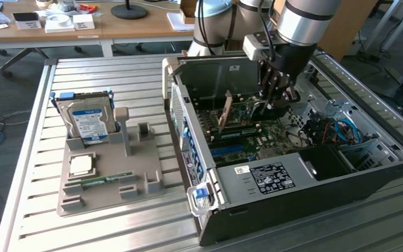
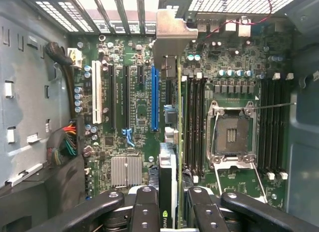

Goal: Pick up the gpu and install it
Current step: 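Insert the gpu into the slot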

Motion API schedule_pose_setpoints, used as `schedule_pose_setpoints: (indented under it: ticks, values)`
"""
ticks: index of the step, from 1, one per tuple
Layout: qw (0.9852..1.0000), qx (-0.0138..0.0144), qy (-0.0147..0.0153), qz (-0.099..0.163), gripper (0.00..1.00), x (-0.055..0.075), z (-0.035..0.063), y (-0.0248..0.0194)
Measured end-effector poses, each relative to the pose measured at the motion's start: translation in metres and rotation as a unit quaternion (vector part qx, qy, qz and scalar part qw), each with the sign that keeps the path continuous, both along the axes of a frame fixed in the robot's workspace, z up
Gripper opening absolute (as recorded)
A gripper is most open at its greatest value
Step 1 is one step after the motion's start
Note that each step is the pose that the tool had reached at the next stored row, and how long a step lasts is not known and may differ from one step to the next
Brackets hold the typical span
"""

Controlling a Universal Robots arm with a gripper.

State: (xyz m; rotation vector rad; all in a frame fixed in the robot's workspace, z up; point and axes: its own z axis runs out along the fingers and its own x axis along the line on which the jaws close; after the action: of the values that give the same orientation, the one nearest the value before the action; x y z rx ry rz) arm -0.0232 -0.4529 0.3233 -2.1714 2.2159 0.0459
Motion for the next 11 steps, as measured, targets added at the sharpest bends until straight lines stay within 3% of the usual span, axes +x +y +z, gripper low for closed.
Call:
schedule_pose_setpoints:
  ticks: [11]
  values:
    - [1.0,0.0001,0.0,0.0,0.27,-0.0077,-0.0031,0.0]
